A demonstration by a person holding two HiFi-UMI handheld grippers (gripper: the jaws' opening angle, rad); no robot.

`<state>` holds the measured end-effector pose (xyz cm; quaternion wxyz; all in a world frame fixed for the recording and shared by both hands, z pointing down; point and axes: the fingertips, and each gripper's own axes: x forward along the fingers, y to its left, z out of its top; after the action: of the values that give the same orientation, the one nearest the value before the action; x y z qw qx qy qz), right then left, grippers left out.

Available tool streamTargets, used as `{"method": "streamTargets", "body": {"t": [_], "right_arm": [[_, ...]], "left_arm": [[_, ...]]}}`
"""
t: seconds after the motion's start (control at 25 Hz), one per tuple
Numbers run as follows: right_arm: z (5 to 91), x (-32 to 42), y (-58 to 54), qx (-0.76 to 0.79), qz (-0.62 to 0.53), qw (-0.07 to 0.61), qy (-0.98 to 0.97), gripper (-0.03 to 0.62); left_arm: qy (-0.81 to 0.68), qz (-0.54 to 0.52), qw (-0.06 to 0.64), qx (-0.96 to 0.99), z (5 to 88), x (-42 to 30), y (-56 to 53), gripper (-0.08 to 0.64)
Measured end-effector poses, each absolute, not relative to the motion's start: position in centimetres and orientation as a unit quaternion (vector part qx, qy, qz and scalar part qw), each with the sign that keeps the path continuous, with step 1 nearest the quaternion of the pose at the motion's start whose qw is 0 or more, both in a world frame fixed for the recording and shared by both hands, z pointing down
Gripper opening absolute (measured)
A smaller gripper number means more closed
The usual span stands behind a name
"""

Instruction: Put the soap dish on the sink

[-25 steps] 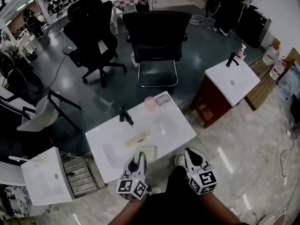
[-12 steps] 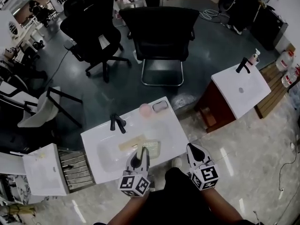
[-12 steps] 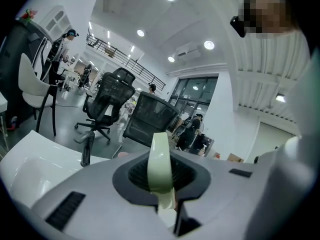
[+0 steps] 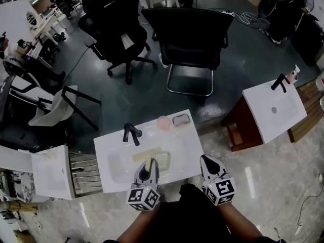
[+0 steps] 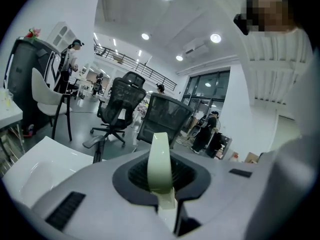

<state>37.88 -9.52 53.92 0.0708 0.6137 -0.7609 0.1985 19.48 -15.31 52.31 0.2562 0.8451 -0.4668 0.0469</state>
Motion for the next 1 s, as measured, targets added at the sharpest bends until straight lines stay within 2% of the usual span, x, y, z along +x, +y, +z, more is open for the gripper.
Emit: {"method": "streamTargets", "body": {"t": [0.48, 0.76, 1.0], "right_arm": [[53.7, 37.6, -14.5, 0.563, 0.193, 0.073, -0.800, -0.002], [52.4, 34.5, -17.0, 0.554, 0.161, 0.086, -0.812, -0.002], [52.3, 30.8, -18.6, 0.545, 0.166, 0.097, -0.816, -0.002]], "left_arm": [[-0.556, 0.012, 0.264, 0.788, 51.8, 15.3, -17.5, 0.046], [-0.577, -0.004, 0.248, 0.778, 51.7, 11.0, -19.5, 0.046], [-0.592, -0.030, 0.263, 0.761, 52.2, 6.7, -21.2, 0.046]]}}
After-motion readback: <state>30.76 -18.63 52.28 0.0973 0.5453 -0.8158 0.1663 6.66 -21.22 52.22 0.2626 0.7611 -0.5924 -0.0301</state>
